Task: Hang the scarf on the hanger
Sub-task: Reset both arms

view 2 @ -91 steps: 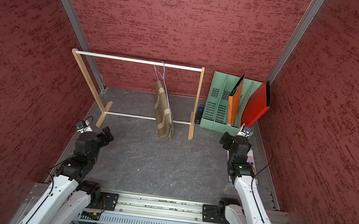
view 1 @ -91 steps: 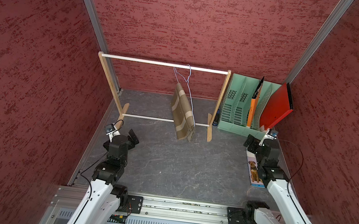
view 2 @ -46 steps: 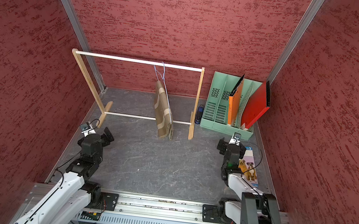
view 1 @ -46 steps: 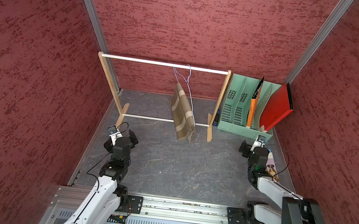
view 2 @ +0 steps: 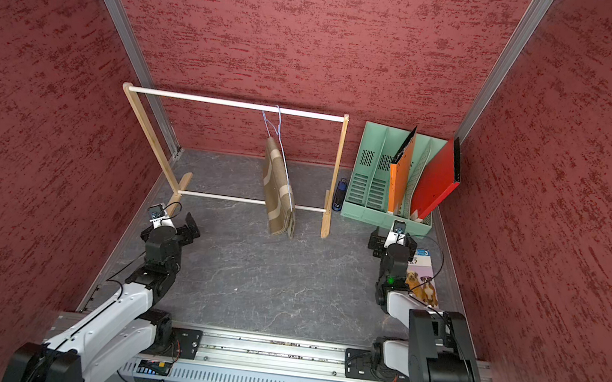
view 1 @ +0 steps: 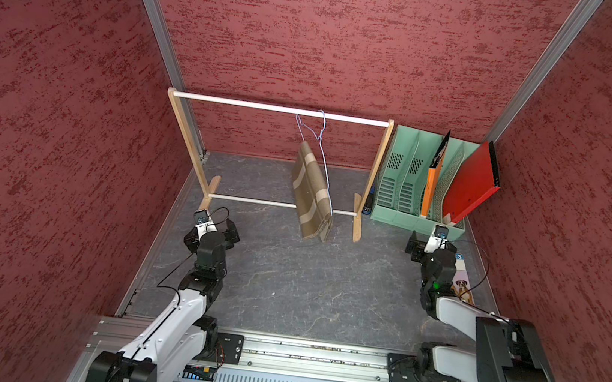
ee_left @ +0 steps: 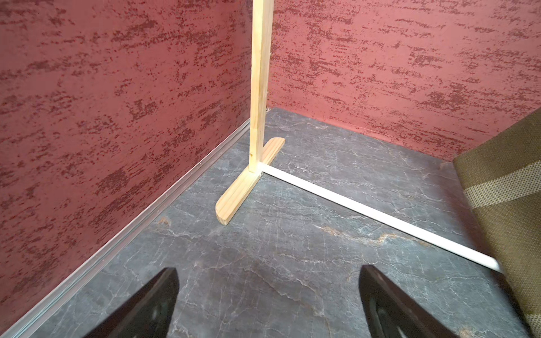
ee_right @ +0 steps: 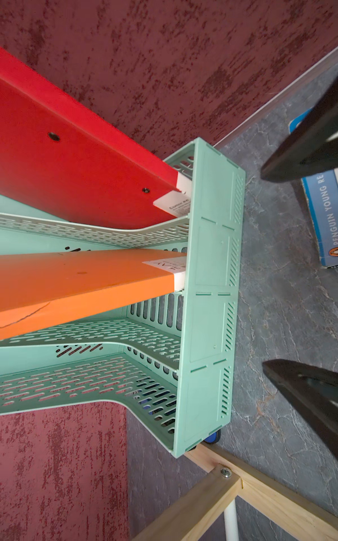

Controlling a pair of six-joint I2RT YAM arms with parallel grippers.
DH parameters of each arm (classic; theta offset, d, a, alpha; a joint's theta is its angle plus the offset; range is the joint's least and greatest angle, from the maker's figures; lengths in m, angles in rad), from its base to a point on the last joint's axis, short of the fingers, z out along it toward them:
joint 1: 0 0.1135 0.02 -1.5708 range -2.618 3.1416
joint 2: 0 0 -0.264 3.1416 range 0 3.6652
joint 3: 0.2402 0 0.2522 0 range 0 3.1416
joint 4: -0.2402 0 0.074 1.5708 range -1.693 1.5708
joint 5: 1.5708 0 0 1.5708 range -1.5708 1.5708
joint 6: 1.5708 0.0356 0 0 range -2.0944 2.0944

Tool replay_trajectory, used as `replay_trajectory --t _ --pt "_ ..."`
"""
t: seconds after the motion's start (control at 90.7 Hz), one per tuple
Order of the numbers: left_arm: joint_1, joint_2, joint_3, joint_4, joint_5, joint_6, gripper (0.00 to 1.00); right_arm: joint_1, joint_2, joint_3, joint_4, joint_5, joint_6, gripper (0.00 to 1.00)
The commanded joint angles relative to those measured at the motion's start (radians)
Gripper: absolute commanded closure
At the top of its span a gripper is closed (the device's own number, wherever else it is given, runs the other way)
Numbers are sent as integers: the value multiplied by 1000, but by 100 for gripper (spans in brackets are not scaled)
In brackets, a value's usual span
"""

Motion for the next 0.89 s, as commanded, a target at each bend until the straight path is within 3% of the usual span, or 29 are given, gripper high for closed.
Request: replay_trajectory --t 0.0,0.154,0.408,0.65,0.694,0.782,0.882 --pt "21 74 -29 190 80 46 0 -6 5 28 17 -44 -26 2" --pt "40 216 -45 399 179 69 0 -7 -1 55 -50 -101 18 2" --pt "42 416 7 591 302 158 0 -6 23 9 89 -159 49 2" --pt "47 697 -22 937 357 211 0 -5 249 -9 341 -219 38 2" --pt "45 673 -24 896 366 208 0 -4 283 -5 372 -231 33 1" --pt "54 679 3 867 380 209 0 -5 268 35 273 -243 26 1" --pt "62 663 83 696 368 189 0 -9 262 124 98 -212 46 2"
